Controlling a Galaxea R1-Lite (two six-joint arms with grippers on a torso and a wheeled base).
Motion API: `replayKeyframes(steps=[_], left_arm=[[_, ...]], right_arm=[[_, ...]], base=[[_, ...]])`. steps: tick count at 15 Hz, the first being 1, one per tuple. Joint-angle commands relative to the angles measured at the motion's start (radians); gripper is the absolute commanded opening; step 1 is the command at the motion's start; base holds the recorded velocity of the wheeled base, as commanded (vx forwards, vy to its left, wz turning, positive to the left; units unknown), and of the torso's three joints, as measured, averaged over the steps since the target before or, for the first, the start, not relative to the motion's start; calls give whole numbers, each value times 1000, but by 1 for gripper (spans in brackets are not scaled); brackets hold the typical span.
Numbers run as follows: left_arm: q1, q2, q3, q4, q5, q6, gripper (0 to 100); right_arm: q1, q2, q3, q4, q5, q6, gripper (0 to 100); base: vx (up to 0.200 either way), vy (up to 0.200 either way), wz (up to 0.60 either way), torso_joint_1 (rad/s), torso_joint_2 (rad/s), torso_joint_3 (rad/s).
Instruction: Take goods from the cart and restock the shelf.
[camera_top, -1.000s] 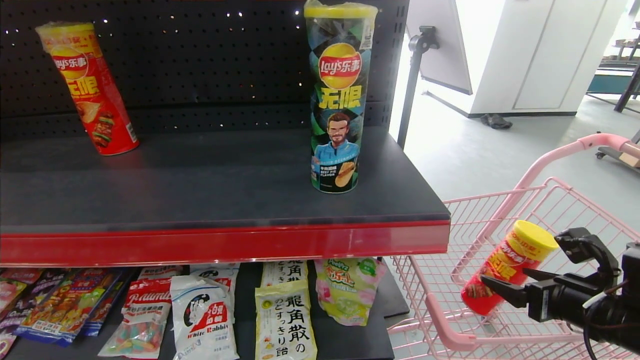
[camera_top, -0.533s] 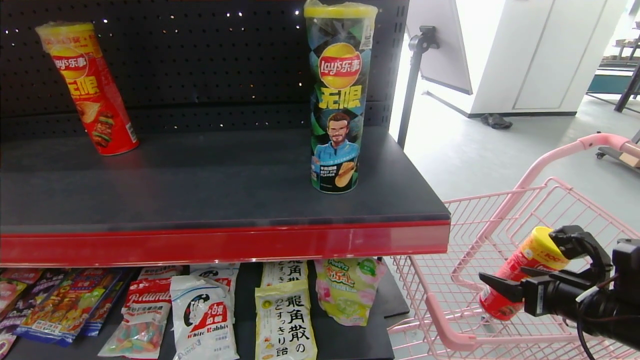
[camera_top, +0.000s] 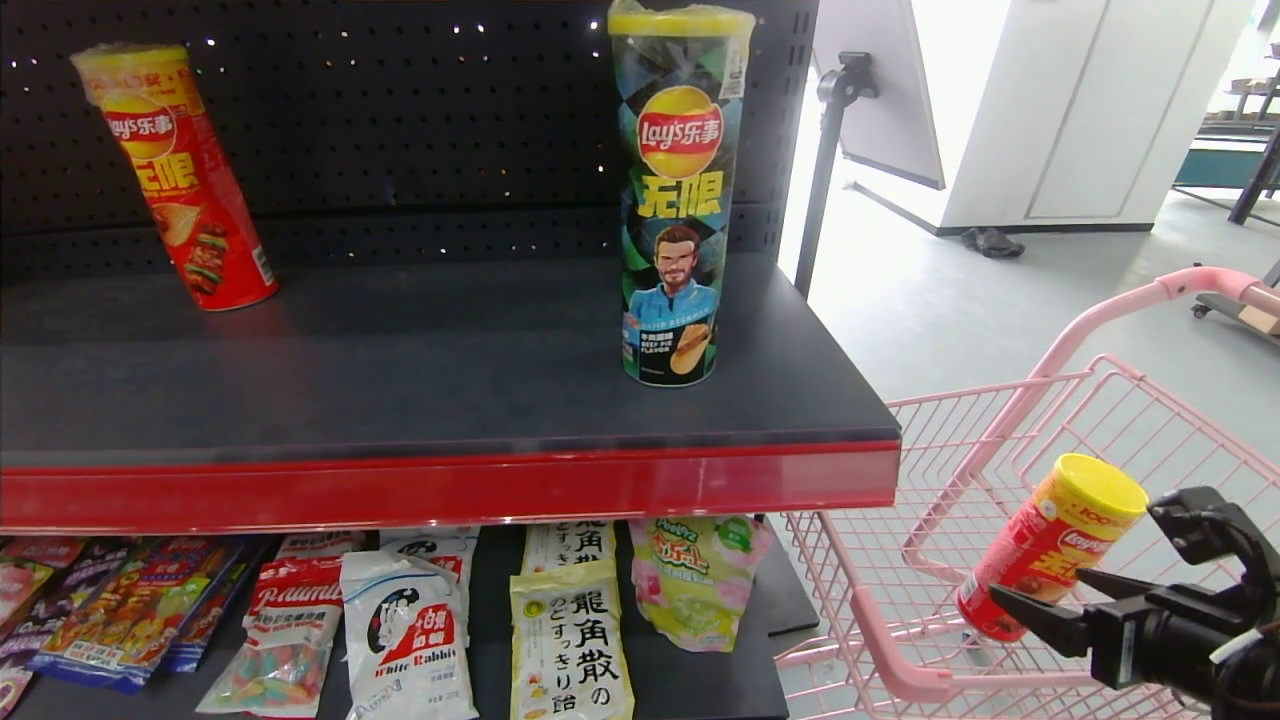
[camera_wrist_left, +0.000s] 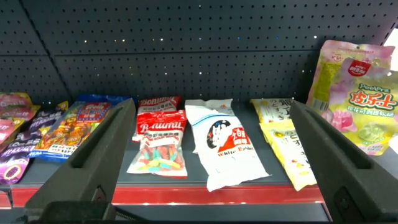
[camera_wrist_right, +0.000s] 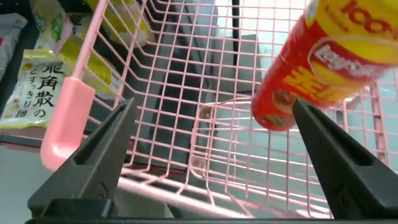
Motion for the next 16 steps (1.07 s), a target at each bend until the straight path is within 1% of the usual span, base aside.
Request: replayKeyframes(steps=[1, 2, 3, 5, 7, 11, 13, 14, 16], left_arm=[[0, 1, 0, 0, 0, 0, 100], [0, 1, 0, 0, 0, 0, 100], [0, 1, 0, 0, 0, 0, 100], [0, 1, 0, 0, 0, 0, 100], [0, 1, 0, 0, 0, 0, 100], [0, 1, 0, 0, 0, 0, 100], [0, 1, 0, 0, 0, 0, 100], [0, 1, 0, 0, 0, 0, 100], [0, 1, 0, 0, 0, 0, 100]], right_arm=[[-5, -141, 26, 38, -48, 3, 100], [-8, -144, 26, 41, -88, 11, 100], [-41, -140, 26, 41, -111, 22, 100], [-127, -86, 21, 41, -124, 23, 100], [-152, -25, 0, 41, -126, 25, 100], [-138, 178, -175, 35, -118, 20, 100], [-126, 208, -198, 32, -118, 19, 100], [-110, 259, -236, 30, -118, 19, 100], [-107, 293, -259, 30, -120, 20, 100]], base=[[0, 0, 0, 0, 0, 0], [0, 0, 0, 0, 0, 0], [0, 0, 0, 0, 0, 0], [0, 0, 0, 0, 0, 0], [0, 0, 0, 0, 0, 0], [0, 0, 0, 0, 0, 0], [0, 0, 0, 0, 0, 0], [0, 0, 0, 0, 0, 0], [0, 0, 0, 0, 0, 0]])
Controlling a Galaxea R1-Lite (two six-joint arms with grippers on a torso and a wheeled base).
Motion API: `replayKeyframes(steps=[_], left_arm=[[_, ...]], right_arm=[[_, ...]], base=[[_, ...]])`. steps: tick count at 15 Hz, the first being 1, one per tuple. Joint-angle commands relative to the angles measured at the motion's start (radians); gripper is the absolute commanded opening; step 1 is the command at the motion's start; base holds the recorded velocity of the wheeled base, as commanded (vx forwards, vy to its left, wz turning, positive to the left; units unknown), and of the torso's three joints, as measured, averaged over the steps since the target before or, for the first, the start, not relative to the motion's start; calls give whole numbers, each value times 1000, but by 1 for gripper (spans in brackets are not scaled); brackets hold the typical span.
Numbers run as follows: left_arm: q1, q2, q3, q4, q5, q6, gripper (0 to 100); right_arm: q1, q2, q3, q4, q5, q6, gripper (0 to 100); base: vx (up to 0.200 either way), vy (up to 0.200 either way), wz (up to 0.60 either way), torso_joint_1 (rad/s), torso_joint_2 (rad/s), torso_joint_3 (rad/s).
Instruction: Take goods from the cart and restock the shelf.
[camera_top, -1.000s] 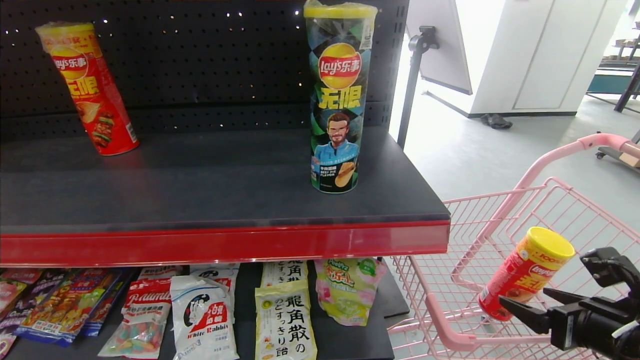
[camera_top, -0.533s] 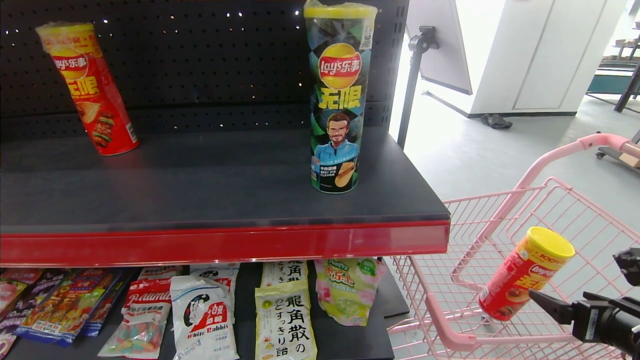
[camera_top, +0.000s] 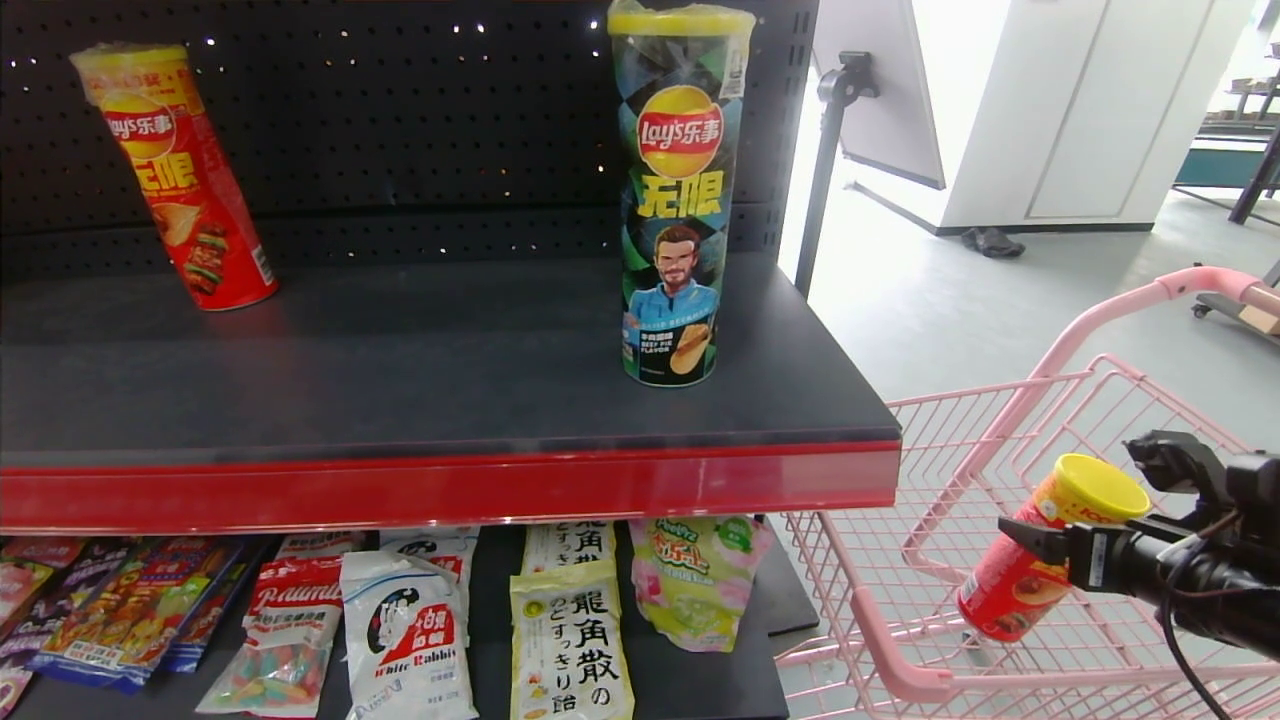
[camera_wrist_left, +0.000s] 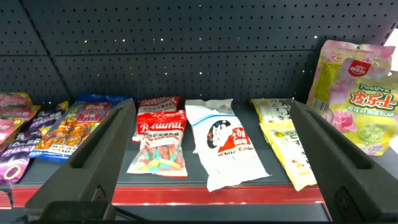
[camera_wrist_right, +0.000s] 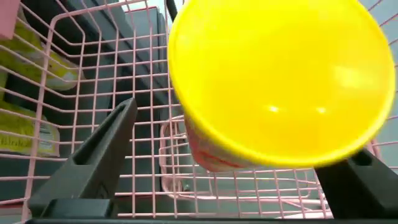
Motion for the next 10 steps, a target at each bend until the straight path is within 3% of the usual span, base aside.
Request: replayKeyframes(steps=[1, 8, 9, 10], left_arm=[[0, 1, 0, 0, 2, 0, 100], [0, 1, 0, 0, 0, 0, 100], [0, 1, 0, 0, 0, 0, 100], [0, 1, 0, 0, 0, 0, 100]], right_arm=[[4, 72, -26, 0, 1, 0, 100], [-3, 95, -47, -4, 3, -3, 100], [-3, 95, -53, -6, 3, -3, 0], [-3, 95, -55, -6, 4, -3, 0]], base=[[0, 0, 0, 0, 0, 0], [0, 0, 0, 0, 0, 0], [0, 0, 0, 0, 0, 0], [0, 0, 0, 0, 0, 0]])
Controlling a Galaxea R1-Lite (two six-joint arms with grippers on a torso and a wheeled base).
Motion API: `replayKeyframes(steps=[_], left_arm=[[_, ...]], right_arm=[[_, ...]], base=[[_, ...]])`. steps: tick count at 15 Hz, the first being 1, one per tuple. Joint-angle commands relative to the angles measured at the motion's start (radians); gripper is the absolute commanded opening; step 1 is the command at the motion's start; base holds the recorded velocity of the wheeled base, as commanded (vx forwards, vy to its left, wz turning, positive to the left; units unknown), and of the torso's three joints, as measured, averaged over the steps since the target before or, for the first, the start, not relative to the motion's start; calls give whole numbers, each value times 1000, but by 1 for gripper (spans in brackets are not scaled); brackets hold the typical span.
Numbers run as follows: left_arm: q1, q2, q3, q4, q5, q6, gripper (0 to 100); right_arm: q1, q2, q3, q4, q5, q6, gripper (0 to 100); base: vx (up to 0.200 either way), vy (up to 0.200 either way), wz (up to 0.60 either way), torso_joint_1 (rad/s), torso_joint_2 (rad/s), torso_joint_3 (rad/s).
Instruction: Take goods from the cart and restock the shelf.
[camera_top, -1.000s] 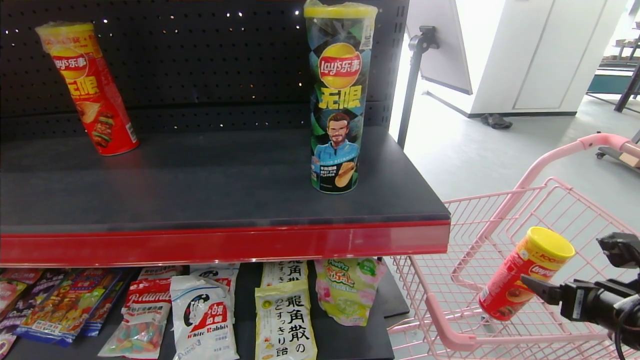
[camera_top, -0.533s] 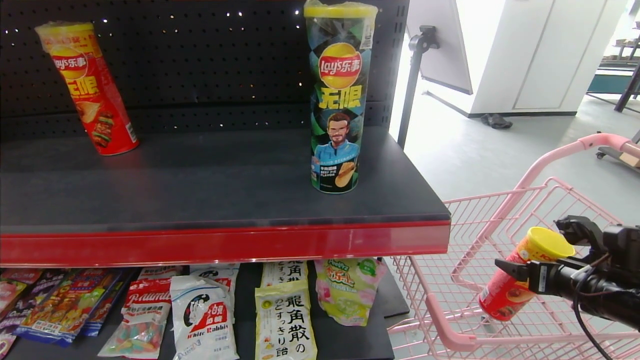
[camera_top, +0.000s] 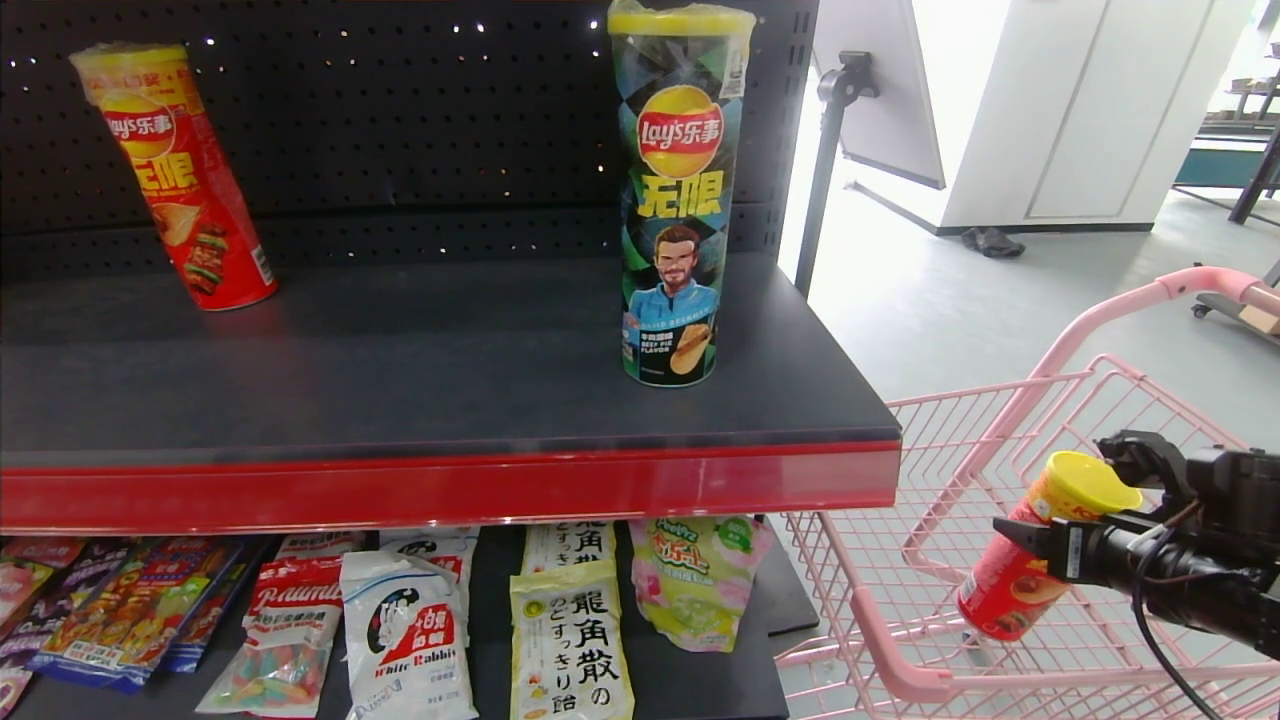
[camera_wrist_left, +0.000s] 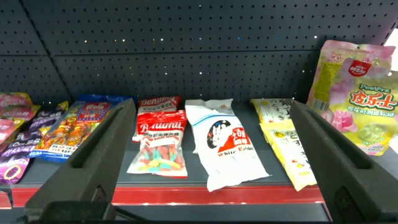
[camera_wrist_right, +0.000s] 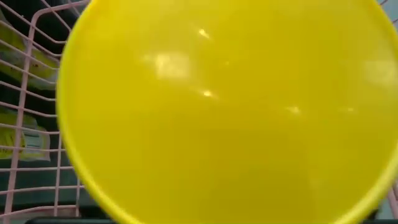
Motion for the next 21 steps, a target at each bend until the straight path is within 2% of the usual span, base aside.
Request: replayKeyframes(steps=[1, 6, 10, 12, 16, 19, 21], left_arm=[[0, 1, 0, 0, 1, 0, 100], [0, 1, 0, 0, 1, 0, 100], [0, 1, 0, 0, 0, 0, 100], [0, 1, 0, 0, 0, 0, 100], [0, 1, 0, 0, 1, 0, 100], [0, 1, 0, 0, 1, 0, 100], [0, 1, 0, 0, 0, 0, 100]], right_arm=[[0, -1, -2, 1, 1, 0, 0], [2, -22, -10, -1, 3, 0, 0], [45, -180, -41, 1, 36, -23, 0], [89, -275, -30, 1, 130, -60, 0], [135, -390, -110, 14, 265, -60, 0], [147, -475, -96, 33, 314, -62, 0], [147, -556, -24, 74, 314, -66, 0]], base=[[0, 0, 0, 0, 0, 0], [0, 0, 0, 0, 0, 0], [0, 0, 0, 0, 0, 0], [0, 0, 0, 0, 0, 0], [0, 0, 0, 0, 0, 0], [0, 0, 0, 0, 0, 0], [0, 0, 0, 0, 0, 0]])
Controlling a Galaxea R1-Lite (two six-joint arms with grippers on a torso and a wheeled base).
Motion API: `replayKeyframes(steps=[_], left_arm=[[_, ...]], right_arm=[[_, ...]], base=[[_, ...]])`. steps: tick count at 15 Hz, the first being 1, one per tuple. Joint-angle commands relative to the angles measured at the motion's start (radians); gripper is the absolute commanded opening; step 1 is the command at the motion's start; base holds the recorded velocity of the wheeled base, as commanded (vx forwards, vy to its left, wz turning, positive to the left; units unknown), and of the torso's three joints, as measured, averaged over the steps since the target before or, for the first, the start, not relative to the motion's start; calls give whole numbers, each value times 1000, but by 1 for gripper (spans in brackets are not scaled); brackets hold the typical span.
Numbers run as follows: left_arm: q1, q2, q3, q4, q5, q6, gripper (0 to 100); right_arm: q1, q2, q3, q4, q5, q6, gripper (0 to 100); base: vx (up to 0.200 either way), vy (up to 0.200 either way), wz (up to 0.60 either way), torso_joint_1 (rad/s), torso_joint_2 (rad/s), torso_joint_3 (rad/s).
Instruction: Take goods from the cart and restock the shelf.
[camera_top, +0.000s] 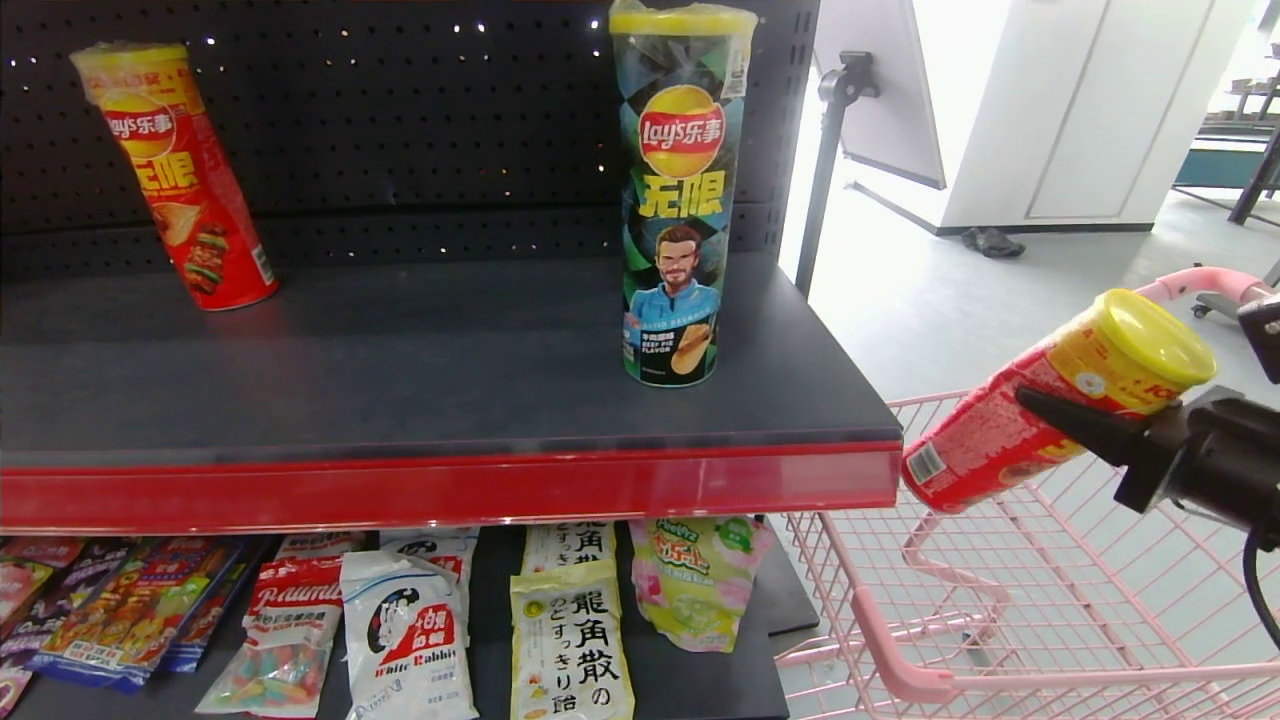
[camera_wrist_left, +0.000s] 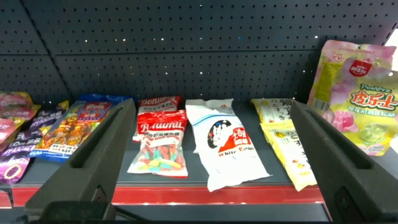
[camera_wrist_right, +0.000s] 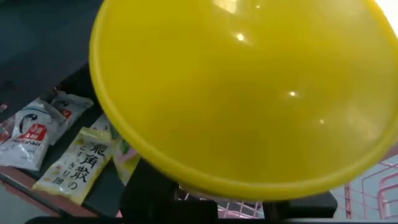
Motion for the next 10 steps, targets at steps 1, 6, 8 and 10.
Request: replayKeyframes(steps=[1, 6, 8, 10], left_arm=[[1, 1, 0, 0, 1, 0, 100], [1, 1, 0, 0, 1, 0, 100], [1, 1, 0, 0, 0, 0, 100], [1, 1, 0, 0, 0, 0, 100]], right_arm=[[5, -145, 81, 61, 4, -6, 0], [76, -281, 90, 183, 3, -32, 0], [76, -289, 96, 212, 3, -51, 0], [76, -289, 101, 212, 3, -51, 0]], base=[[0, 0, 0, 0, 0, 0], [0, 0, 0, 0, 0, 0], [0, 0, 0, 0, 0, 0], [0, 0, 0, 0, 0, 0]])
